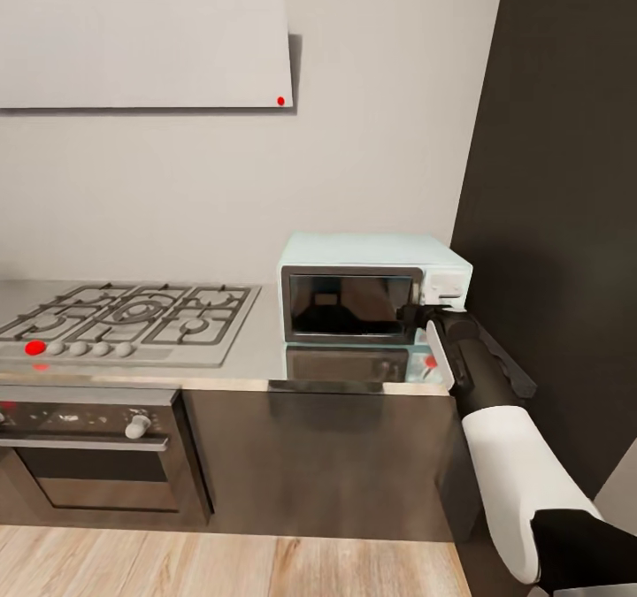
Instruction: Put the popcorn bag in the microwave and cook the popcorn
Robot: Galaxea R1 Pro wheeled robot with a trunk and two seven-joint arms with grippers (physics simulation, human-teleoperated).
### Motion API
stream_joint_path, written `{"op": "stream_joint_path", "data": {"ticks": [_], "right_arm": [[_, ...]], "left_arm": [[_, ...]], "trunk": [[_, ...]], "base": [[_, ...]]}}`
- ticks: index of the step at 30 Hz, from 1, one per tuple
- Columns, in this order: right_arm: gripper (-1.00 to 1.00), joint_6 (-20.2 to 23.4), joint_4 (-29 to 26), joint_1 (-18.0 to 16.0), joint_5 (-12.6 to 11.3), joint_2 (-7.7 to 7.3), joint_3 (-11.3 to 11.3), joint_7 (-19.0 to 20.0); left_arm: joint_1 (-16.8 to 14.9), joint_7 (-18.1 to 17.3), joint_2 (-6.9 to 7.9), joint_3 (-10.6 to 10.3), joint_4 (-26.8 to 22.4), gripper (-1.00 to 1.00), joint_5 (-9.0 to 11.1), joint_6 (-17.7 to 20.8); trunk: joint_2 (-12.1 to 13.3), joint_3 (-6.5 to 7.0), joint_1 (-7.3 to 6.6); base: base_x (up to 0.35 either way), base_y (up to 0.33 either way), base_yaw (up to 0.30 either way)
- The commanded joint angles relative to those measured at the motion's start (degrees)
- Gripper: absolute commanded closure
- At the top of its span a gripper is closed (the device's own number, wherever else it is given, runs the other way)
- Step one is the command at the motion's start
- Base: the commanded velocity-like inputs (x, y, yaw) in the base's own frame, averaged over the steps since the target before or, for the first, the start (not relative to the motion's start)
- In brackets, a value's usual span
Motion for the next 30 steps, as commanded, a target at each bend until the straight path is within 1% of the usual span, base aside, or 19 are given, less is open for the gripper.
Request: {"op": "stream_joint_path", "data": {"ticks": [1, 11, 13, 18, 30], "right_arm": [[-1.00, 0.2, 0.0, 0.0, 0.2, -0.01, -0.1, 0.1], [-1.00, 0.2, 0.1, 0.0, 0.1, -0.13, -0.1, 0.0], [-1.00, -0.5, 0.8, 0.0, 0.5, 0.53, -0.1, -0.1], [-1.00, -0.1, 1.3, 0.0, 0.8, 0.92, -0.1, 0.0], [-1.00, -0.2, 1.3, 0.0, 0.6, 0.54, -0.1, 0.2]], "left_arm": [[0.0, 0.0, 0.01, 0.0, 0.0, -1.00, 0.3, -0.1], [0.0, 0.0, -0.02, 0.0, 0.0, -1.00, 0.3, -0.1], [0.0, 0.0, 0.05, 0.1, 0.0, -1.00, 0.4, -0.1], [0.0, 0.0, 0.06, 0.1, 0.0, -1.00, 0.4, -0.1], [0.0, 0.0, 0.06, 0.1, 0.0, -1.00, 0.3, -0.1]], "trunk": [[0.0, -0.06, 0.00], [0.0, -0.06, 0.00], [0.0, -0.06, 0.00], [0.0, -0.06, 0.00], [0.0, -0.06, 0.00]], "base": [[0.000, 0.000, 0.000], [0.000, 0.000, 0.000], [0.000, 0.000, 0.000], [0.000, 0.000, 0.000], [0.030, 0.000, 0.000]]}}
